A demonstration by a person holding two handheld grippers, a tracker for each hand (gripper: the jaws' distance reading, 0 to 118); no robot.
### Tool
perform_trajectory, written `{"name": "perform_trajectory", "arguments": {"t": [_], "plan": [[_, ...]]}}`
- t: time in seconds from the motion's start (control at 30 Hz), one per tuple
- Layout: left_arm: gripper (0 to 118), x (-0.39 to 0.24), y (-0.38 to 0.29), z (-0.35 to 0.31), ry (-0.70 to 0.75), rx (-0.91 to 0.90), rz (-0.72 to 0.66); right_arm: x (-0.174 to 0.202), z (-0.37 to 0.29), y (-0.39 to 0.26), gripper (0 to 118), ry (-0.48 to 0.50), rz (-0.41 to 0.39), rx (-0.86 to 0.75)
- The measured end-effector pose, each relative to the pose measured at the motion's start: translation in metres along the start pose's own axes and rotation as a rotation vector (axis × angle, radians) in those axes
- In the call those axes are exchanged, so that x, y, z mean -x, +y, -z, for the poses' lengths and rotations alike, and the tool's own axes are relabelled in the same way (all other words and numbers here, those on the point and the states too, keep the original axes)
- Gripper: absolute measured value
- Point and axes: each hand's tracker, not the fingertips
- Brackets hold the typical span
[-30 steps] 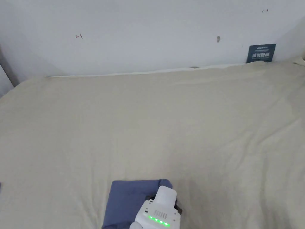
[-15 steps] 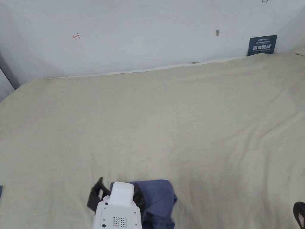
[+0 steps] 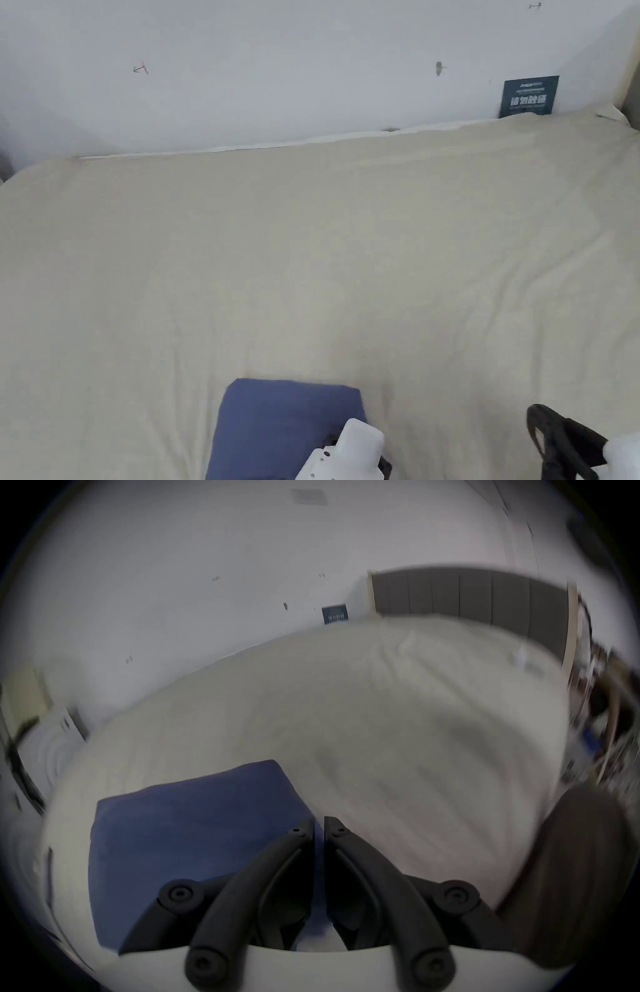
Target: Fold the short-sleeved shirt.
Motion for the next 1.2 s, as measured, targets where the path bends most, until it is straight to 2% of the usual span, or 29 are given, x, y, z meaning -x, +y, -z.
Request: {"name": "perform_trajectory", "arguments": {"t": [0.1, 0.23, 0.3, 0.37, 0.4, 0.47, 0.53, 0.57, 0.6, 0.63, 0.67, 0.7, 0.73, 0.8, 0.83, 0.9, 0.97, 1.0, 1.03, 1.07, 1.1, 1.17, 1.2], "plan": [[7, 0.037, -0.001, -0.052, -0.04, -0.107, -0.153, 0.017, 0.035, 0.006, 0, 0.151, 0.048, 0.05], [7, 0.123, -0.01, -0.11, -0.073, -0.196, -0.528, 0.033, 0.114, -0.003, 0, 0.466, 0.263, 0.185], [7, 0.167, -0.02, -0.12, -0.132, -0.158, -0.643, 0.036, 0.165, -0.02, 0, 0.655, 0.453, 0.294], [7, 0.202, -0.03, -0.129, -0.106, -0.161, -0.687, 0.038, 0.216, -0.048, 0, 0.799, 0.701, 0.413], [7, 0.216, -0.033, -0.131, -0.122, -0.152, -0.711, 0.042, 0.236, -0.062, 0, 0.812, 0.775, 0.489], [7, 0.241, -0.039, -0.131, -0.194, -0.123, -0.796, 0.044, 0.263, -0.086, 0, 0.815, 0.819, 0.575], [9, 0.255, -0.043, -0.125, -0.24, -0.115, -0.882, 0.044, 0.275, -0.1, 0, 0.722, 0.788, 0.631], [12, 0.258, -0.044, -0.122, -0.218, -0.117, -0.897, 0.042, 0.274, -0.108, 0, 0.738, 0.83, 0.628], [16, 0.259, -0.043, -0.118, -0.21, -0.116, -0.907, 0.038, 0.276, -0.113, 0, 0.78, 0.904, 0.609], [57, 0.261, -0.04, -0.112, -0.173, -0.07, -0.865, 0.035, 0.275, -0.115, 0, 0.793, 0.953, 0.595], [99, 0.257, -0.036, -0.102, -0.151, -0.014, -0.818, 0.034, 0.271, -0.114, 0, 0.731, 0.903, 0.602], [118, 0.253, -0.033, -0.094, -0.118, 0.018, -0.784, 0.033, 0.27, -0.115, 0, 0.711, 0.89, 0.605], [118, 0.246, -0.029, -0.088, -0.075, -0.022, -0.773, 0.032, 0.269, -0.115, 0, 0.715, 0.896, 0.607], [118, 0.232, -0.02, -0.068, -0.01, 0.081, -0.694, 0.033, 0.265, -0.111, 0, 0.667, 0.878, 0.616], [118, 0.225, -0.017, -0.058, 0.016, 0.119, -0.663, 0.036, 0.263, -0.109, 0, 0.652, 0.834, 0.606], [118, 0.21, -0.015, -0.037, -0.024, 0.136, -0.622, 0.04, 0.258, -0.102, 0, 0.615, 0.723, 0.581], [118, 0.198, -0.017, -0.018, -0.047, 0.202, -0.604, 0.043, 0.251, -0.1, 0, 0.583, 0.685, 0.568], [115, 0.189, -0.016, -0.013, -0.082, 0.218, -0.596, 0.043, 0.248, -0.098, 0, 0.568, 0.675, 0.57], [81, 0.181, -0.015, -0.011, -0.1, 0.228, -0.581, 0.043, 0.245, -0.096, 0, 0.546, 0.654, 0.567], [38, 0.17, -0.011, -0.015, -0.07, 0.195, -0.558, 0.045, 0.24, -0.092, 0, 0.516, 0.616, 0.567], [31, 0.163, -0.007, -0.018, -0.008, 0.194, -0.511, 0.047, 0.235, -0.087, 0, 0.473, 0.519, 0.566], [30, 0.156, 0.005, -0.028, 0.025, 0.205, -0.42, 0.069, 0.215, -0.064, 1, 0.357, 0.162, 0.552], [30, 0.159, 0.012, -0.032, 0.026, 0.205, -0.403, 0.083, 0.204, -0.055, 1, 0.297, 0.019, 0.531]]}}
